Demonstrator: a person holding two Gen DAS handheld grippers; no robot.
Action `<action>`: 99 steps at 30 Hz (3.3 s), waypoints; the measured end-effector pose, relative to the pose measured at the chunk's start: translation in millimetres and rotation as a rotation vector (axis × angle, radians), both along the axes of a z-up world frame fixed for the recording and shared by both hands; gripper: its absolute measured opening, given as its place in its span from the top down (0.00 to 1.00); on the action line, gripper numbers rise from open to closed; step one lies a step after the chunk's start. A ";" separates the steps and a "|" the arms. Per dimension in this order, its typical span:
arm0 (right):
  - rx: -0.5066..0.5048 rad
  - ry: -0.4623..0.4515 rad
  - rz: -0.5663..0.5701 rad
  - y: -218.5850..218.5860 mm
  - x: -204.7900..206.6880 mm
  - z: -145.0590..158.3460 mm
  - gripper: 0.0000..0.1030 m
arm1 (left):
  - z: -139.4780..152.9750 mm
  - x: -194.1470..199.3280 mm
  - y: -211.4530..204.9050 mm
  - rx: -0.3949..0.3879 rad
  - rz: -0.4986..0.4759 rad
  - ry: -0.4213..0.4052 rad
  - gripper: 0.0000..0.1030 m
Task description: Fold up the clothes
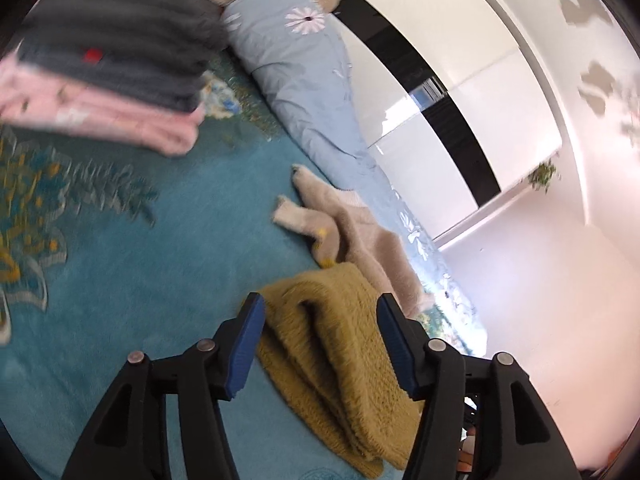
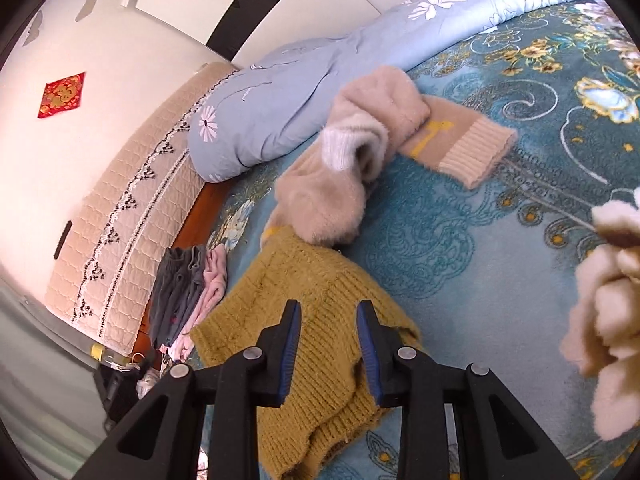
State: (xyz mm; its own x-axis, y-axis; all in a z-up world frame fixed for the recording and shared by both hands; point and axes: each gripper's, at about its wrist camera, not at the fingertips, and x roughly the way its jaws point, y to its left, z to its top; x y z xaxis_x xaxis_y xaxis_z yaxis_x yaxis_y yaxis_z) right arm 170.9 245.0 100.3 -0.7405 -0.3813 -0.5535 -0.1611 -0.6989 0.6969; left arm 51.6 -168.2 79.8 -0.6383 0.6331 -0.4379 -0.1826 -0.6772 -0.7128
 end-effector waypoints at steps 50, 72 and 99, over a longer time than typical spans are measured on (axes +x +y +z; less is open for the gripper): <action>-0.064 -0.002 0.131 -7.6 -6.8 -21.2 0.69 | -62.4 -93.4 37.9 -0.157 -0.140 -0.295 0.30; -0.136 0.025 0.116 4.8 -0.9 -22.0 0.69 | -53.6 -39.5 37.9 -0.152 -0.019 -0.265 0.64; -0.218 -0.226 0.248 -58.8 -26.2 -69.7 0.31 | -79.3 73.8 -35.4 0.096 0.201 -0.331 0.64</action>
State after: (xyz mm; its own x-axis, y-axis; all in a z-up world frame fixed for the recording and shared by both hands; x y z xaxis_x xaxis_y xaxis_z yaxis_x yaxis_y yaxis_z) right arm 144.7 186.3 30.6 -0.4800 -0.6595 -0.5785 -0.1728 -0.5755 0.7994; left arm 125.4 -203.6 0.5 -0.5883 0.5577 -0.5856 0.1968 -0.6036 -0.7726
